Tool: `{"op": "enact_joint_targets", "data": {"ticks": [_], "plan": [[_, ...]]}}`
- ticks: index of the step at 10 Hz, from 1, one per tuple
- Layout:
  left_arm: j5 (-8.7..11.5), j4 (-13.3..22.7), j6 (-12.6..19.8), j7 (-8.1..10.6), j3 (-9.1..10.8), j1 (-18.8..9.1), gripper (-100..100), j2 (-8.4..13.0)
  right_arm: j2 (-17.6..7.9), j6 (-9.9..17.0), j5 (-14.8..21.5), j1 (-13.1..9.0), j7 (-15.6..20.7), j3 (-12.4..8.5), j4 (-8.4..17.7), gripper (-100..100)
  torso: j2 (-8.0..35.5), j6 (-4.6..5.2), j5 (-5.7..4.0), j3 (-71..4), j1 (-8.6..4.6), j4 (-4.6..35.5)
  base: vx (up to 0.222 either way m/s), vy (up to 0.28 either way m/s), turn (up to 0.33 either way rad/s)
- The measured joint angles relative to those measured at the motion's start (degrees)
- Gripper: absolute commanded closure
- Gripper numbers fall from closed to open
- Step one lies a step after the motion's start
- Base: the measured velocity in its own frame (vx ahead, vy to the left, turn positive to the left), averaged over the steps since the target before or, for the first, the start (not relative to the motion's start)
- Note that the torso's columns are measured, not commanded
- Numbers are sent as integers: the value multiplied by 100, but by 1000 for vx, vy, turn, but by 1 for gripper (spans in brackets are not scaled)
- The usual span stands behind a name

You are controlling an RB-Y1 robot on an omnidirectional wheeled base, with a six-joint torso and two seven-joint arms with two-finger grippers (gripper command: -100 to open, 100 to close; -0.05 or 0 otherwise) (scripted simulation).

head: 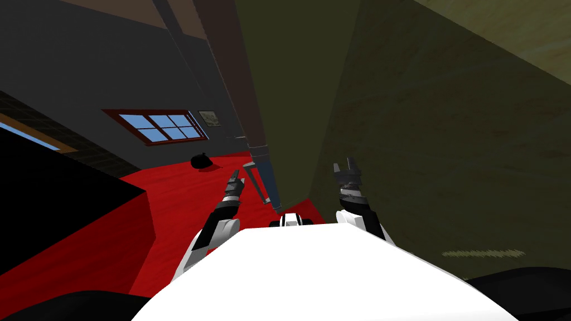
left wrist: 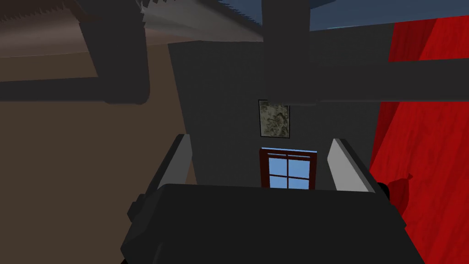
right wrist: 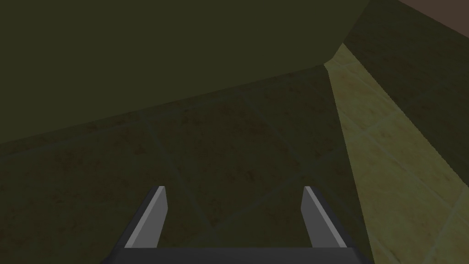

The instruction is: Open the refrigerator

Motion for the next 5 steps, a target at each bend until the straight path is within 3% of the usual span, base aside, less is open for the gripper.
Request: {"op": "enact_joint_targets", "data": {"ticks": [5], "plan": [[130,-48,593,-12,139,11,-100,-105,0,0,0,0,0,0,0,0,3,-1,0,2,4,1,145,-92,46]]}}
